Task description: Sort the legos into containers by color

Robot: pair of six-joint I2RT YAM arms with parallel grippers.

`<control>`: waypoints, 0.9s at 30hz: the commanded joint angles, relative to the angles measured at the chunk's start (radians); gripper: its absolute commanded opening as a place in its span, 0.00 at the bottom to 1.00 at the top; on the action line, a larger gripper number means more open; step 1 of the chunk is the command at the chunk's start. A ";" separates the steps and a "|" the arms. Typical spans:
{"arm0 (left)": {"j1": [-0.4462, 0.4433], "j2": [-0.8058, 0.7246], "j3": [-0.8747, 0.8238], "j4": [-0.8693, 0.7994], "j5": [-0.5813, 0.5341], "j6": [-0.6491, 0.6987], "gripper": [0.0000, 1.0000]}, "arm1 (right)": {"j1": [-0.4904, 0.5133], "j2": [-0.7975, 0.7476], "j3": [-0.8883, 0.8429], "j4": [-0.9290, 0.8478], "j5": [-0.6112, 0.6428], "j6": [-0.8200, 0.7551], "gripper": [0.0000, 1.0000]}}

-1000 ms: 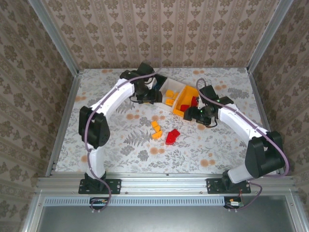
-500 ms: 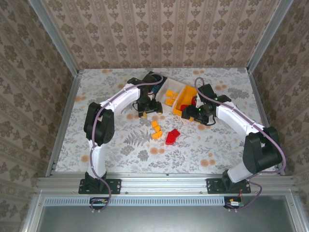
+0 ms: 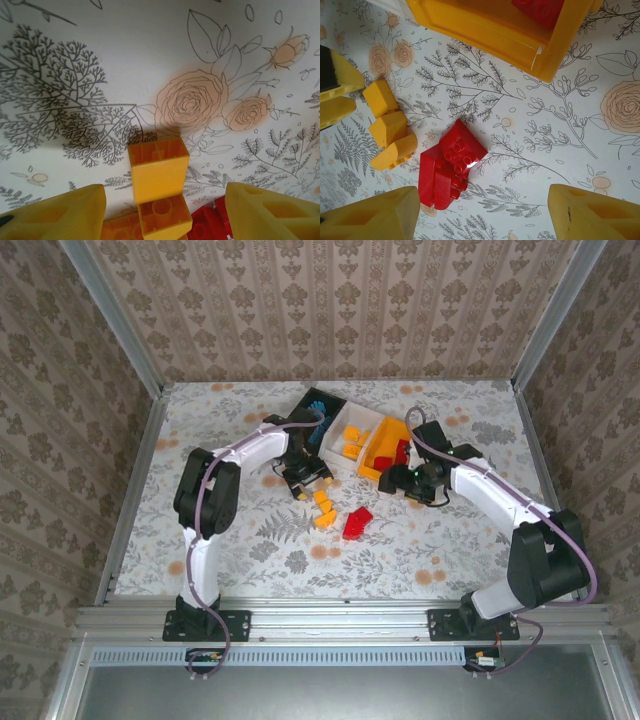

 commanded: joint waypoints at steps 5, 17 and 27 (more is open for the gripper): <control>0.000 0.046 -0.014 -0.020 0.005 -0.033 0.63 | -0.002 -0.025 -0.026 0.006 0.013 0.003 0.70; 0.000 0.098 0.005 -0.052 0.023 -0.005 0.47 | -0.003 -0.019 -0.056 0.045 0.007 0.023 0.70; 0.010 0.068 -0.023 -0.037 0.033 0.000 0.36 | -0.002 -0.019 -0.068 0.061 0.004 0.028 0.70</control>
